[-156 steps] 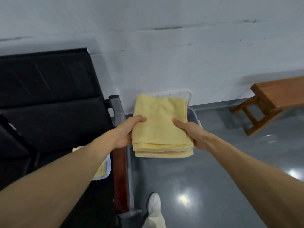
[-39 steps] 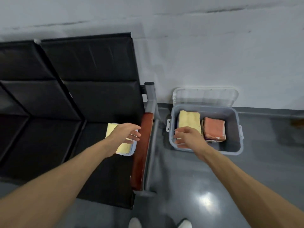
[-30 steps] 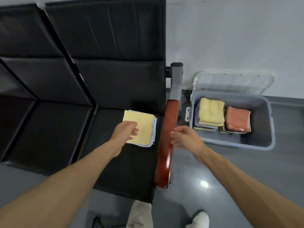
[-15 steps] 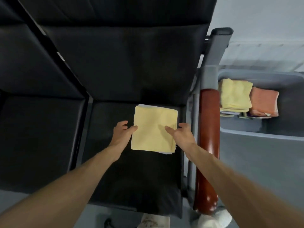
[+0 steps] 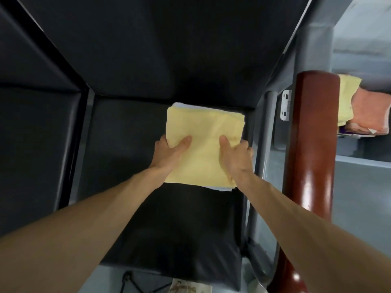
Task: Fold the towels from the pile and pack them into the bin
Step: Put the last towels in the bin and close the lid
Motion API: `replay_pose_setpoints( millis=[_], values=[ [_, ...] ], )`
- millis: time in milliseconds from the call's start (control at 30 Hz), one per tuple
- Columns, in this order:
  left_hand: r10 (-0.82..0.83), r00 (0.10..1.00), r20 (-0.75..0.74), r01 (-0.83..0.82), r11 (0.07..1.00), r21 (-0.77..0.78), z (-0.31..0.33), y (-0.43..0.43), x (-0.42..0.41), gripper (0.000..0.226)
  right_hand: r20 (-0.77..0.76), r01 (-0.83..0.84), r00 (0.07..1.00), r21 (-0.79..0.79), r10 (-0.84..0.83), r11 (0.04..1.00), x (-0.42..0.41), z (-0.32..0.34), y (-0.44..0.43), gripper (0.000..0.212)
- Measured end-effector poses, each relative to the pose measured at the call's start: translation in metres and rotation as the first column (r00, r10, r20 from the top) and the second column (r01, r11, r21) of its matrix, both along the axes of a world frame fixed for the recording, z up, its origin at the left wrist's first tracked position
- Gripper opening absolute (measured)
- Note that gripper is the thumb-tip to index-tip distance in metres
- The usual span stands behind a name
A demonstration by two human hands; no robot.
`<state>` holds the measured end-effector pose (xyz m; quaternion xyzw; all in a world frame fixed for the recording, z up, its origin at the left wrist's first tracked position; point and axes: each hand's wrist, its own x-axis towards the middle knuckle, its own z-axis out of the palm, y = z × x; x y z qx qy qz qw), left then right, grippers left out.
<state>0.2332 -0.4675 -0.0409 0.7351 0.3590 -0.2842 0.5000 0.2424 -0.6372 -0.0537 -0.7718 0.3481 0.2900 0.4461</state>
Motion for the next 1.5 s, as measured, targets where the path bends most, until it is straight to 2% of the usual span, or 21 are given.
replay_pose_setpoints(
  millis=[100,233,300,367,533,667,733,800,900,1133,1233,1333,1367,1433,1500],
  values=[
    [0.088,0.993,-0.073,-0.092,0.994,-0.055,-0.001,0.004,-0.002,0.094,-0.027,0.048,0.999,0.026,-0.047,0.999,-0.001,-0.004,-0.001,0.078],
    [0.134,0.979,-0.155,-0.150,0.984,-0.100,0.000,0.013,-0.001,0.072,-0.158,0.248,0.962,0.178,-0.221,0.952,-0.003,-0.005,-0.007,0.085],
    [0.132,0.980,-0.149,-0.149,0.983,-0.111,0.004,0.013,-0.008,0.057,-0.212,0.293,0.947,0.260,-0.242,0.920,-0.006,-0.004,-0.008,0.085],
    [0.168,0.977,-0.134,-0.186,0.974,-0.132,0.007,0.015,-0.018,0.054,-0.239,0.300,0.944,0.348,-0.225,0.888,-0.008,0.001,-0.008,0.081],
    [0.243,0.968,-0.056,-0.249,0.954,-0.164,0.029,0.025,-0.042,0.056,-0.211,0.144,0.976,0.468,-0.048,0.872,-0.010,0.031,-0.002,0.082],
    [0.298,0.954,0.034,-0.291,0.946,-0.144,0.070,0.027,-0.050,0.049,-0.045,-0.077,0.993,0.442,0.108,0.894,-0.013,0.070,0.002,0.099],
    [0.329,0.941,0.082,-0.316,0.939,-0.136,0.097,0.021,-0.052,0.046,0.033,-0.141,0.989,0.442,0.142,0.886,-0.014,0.092,-0.003,0.097],
    [0.360,0.924,0.126,-0.342,0.928,-0.147,0.125,0.010,-0.052,0.045,0.077,-0.176,0.984,0.464,0.158,0.868,-0.016,0.116,-0.012,0.106],
    [0.376,0.904,0.204,-0.346,0.923,-0.167,0.170,-0.018,-0.055,0.039,0.146,-0.198,0.979,0.479,0.145,0.855,-0.018,0.149,-0.042,0.130],
    [0.286,0.909,0.304,-0.226,0.949,-0.218,0.238,-0.143,-0.058,0.027,0.254,-0.098,0.966,0.552,-0.055,0.828,-0.041,0.211,-0.167,0.090],
    [0.245,0.917,0.315,-0.172,0.955,-0.241,0.251,-0.203,-0.055,0.029,0.276,-0.025,0.949,0.554,-0.155,0.832,-0.048,0.221,-0.225,0.098],
    [0.202,0.928,0.312,-0.118,0.956,-0.267,0.253,-0.266,-0.050,0.030,0.268,0.080,0.924,0.563,-0.274,0.823,-0.059,0.234,-0.291,0.077],
    [0.197,0.931,0.307,-0.109,0.953,-0.282,0.252,-0.285,-0.050,0.033,0.266,0.112,0.914,0.560,-0.306,0.821,-0.062,0.235,-0.309,0.078],
    [0.173,0.941,0.291,-0.078,0.947,-0.312,0.248,-0.330,-0.049,0.041,0.263,0.165,0.895,0.555,-0.361,0.815,-0.069,0.234,-0.352,0.095],
    [0.155,0.951,0.268,-0.061,0.942,-0.329,0.244,-0.363,-0.048,0.046,0.255,0.189,0.889,0.550,-0.379,0.813,-0.076,0.235,-0.385,0.093]
  ],
)
